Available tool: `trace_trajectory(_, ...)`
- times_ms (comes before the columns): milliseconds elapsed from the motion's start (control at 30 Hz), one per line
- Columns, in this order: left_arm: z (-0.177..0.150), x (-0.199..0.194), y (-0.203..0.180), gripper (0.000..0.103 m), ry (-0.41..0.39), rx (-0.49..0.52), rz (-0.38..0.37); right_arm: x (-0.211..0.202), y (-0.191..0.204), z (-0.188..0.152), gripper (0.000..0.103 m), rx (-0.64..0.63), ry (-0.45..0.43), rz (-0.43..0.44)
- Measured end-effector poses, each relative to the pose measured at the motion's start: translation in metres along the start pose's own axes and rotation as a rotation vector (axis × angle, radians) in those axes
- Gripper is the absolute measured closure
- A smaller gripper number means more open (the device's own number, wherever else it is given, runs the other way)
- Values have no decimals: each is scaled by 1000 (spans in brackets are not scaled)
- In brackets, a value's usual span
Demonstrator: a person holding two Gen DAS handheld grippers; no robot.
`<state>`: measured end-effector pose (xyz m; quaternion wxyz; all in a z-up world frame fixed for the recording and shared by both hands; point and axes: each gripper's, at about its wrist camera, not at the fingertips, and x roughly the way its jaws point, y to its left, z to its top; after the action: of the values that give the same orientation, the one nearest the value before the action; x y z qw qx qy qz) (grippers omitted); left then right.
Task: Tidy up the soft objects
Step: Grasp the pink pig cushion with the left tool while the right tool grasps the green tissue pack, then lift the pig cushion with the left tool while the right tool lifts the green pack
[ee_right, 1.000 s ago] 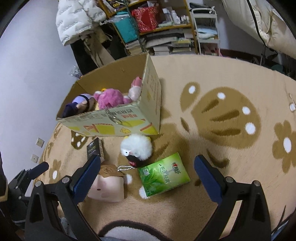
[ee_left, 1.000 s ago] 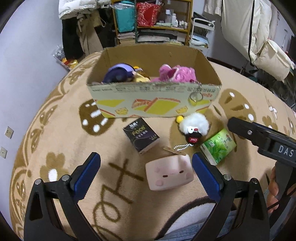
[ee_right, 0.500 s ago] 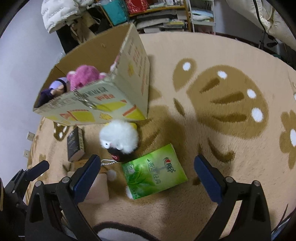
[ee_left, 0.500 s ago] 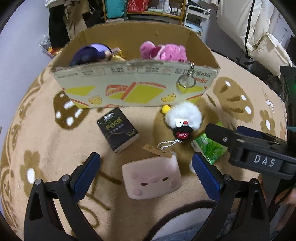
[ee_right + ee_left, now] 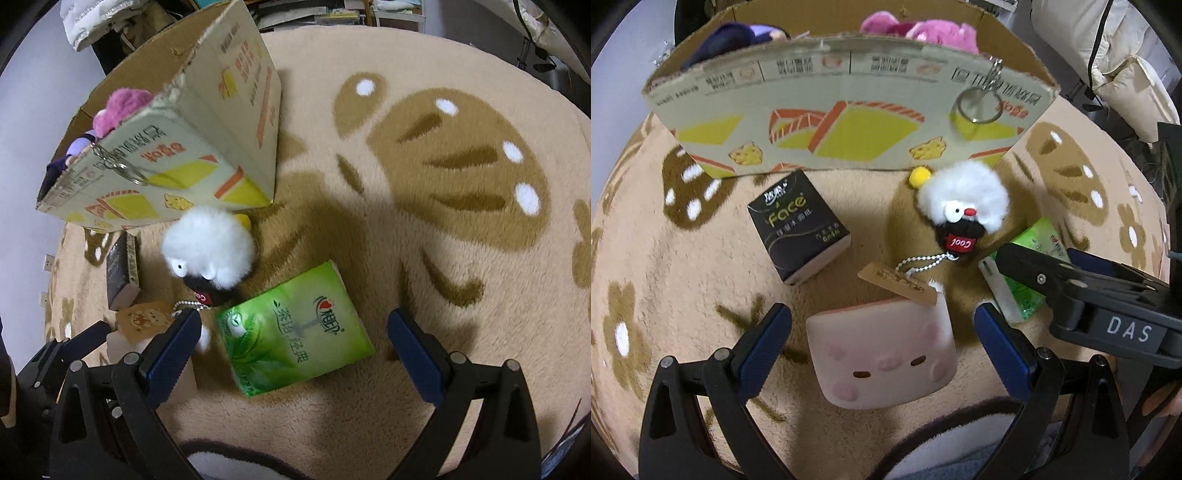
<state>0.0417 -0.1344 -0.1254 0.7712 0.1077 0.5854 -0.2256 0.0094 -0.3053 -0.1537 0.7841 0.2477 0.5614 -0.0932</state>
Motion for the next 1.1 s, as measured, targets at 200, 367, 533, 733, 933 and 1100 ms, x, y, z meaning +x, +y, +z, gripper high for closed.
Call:
trace_trajectory(200,-6,15,-2,16,42,7,49,9,5,-3,2,-32,31,-42)
trace_trajectory(367,-8,19,-5,29,50,18,43,10,11,-5,14,-54,26,-71)
trace_trajectory(533,-11,15,-3,39,43,12,42,8,14,-6,16,-68,17,-58)
trace_trajectory(733,-17,4,-3,42,20,18,79,-7,23,-10,16,-108,-13,-41)
trace_trajectory(933,-25,-6,3,42,8,15,103,-27,25,-18,16,-122,-63,-11)
trace_trajectory(1100,-32,-35,16,42,-47,12,144,-50,26,-17,16,-156,-138,32)
